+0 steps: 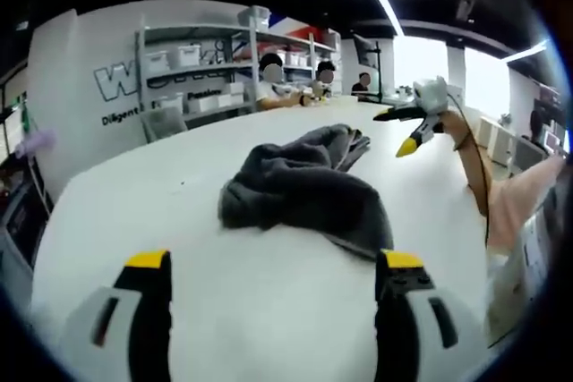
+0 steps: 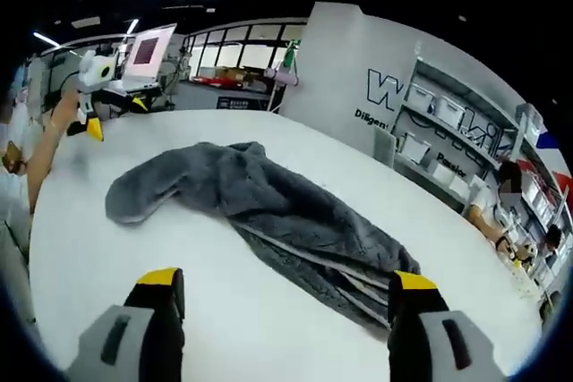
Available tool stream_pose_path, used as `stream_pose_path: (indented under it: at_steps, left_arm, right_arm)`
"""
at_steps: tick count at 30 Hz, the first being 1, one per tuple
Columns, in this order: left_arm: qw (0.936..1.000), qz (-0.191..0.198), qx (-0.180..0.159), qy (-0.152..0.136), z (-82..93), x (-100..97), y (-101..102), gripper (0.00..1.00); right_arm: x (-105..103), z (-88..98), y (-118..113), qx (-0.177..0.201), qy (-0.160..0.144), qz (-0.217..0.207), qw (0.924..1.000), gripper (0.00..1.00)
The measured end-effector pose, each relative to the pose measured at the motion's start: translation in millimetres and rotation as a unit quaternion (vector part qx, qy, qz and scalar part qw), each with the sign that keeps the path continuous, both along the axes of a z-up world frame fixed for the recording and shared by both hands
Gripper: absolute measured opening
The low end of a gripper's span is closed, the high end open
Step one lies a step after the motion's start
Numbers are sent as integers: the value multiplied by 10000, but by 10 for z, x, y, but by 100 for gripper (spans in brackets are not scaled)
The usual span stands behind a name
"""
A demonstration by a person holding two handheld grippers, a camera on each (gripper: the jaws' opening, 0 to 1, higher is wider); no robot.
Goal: Fold the towel on the table until its edges align and the towel forms a compact rectangular stack.
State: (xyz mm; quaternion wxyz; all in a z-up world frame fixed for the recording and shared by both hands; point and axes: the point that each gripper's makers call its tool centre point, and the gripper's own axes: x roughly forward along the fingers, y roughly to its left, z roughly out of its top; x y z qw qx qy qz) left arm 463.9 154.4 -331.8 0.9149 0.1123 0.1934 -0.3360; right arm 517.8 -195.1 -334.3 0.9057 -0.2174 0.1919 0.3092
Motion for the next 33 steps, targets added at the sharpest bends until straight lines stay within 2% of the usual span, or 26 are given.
stream_pose_path:
  at_steps: [3, 13, 19, 33]
  left_arm:
    - [10000, 3, 44, 25, -16, 1, -4, 99]
    - [9999, -86, 41, 81, -45, -5, -64, 99]
    - [9999, -125, -60, 86, -26, -10, -81, 99]
    - [9994, -316, 5, 163, -86, -40, -200, 99]
  right_arm:
    - [-21, -11, -11, -95, -53, -23, 9999, 99]
    - [-111, 110, -57, 260, -262, -102, 9993, 99]
    - [-154, 57, -65, 334, -198, -66, 9992, 99]
    - [-197, -23, -65, 494, -129, -109, 9986, 99]
